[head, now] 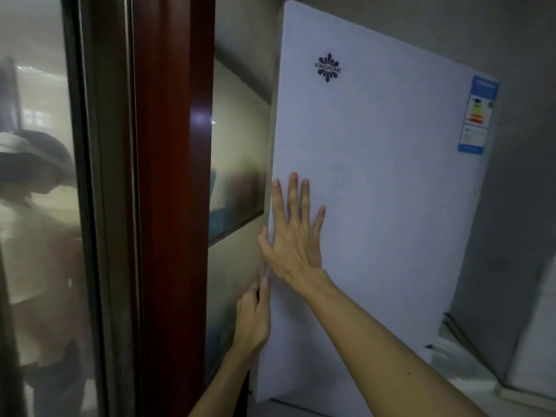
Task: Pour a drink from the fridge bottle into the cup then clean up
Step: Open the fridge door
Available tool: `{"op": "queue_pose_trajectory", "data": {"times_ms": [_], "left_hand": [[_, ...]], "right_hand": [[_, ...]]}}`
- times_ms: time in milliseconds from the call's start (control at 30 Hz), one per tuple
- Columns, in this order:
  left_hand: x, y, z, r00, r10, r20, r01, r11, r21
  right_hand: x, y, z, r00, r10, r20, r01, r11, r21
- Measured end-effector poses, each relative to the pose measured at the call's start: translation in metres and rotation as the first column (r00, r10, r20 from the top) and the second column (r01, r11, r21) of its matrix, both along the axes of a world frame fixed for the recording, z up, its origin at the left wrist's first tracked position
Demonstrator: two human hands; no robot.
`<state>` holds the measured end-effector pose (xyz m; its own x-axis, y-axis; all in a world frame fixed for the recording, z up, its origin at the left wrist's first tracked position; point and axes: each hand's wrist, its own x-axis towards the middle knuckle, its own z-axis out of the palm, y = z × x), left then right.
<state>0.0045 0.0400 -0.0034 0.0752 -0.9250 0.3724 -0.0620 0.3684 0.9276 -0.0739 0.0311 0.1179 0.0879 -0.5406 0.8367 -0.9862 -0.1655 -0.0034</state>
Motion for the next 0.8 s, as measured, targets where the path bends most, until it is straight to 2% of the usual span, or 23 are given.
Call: {"op": "queue_pose_trajectory", "data": {"times_ms": [133,233,333,667,800], "left_hand": [[-0.004,0.034,0.003,0.996,0.039,0.086,-0.034,0.998,-0.05],[-0.007,0.059,0.004,0.994,0.009,0.108,-0.007,1.0,-0.02],[-0.009,0.075,0.004,0.982,0.05,0.183,-0.049,0.999,-0.01],[-0.014,0.124,0.01,0.949,0.073,0.306,-0.005,0.976,-0.219],[-0.028,0.143,0.005,0.948,0.064,0.311,0.013,0.971,-0.239]], "right_hand": [[-0.004,0.036,-0.002,0.997,0.055,0.061,-0.057,0.998,0.041],[-0.012,0.06,-0.003,0.992,0.087,0.09,-0.092,0.994,0.052],[-0.017,0.081,-0.002,0.985,0.12,0.121,-0.126,0.991,0.05],[-0.042,0.146,-0.004,0.948,0.227,0.224,-0.229,0.973,-0.019],[-0.056,0.173,-0.005,0.941,0.229,0.249,-0.22,0.973,-0.063]]}}
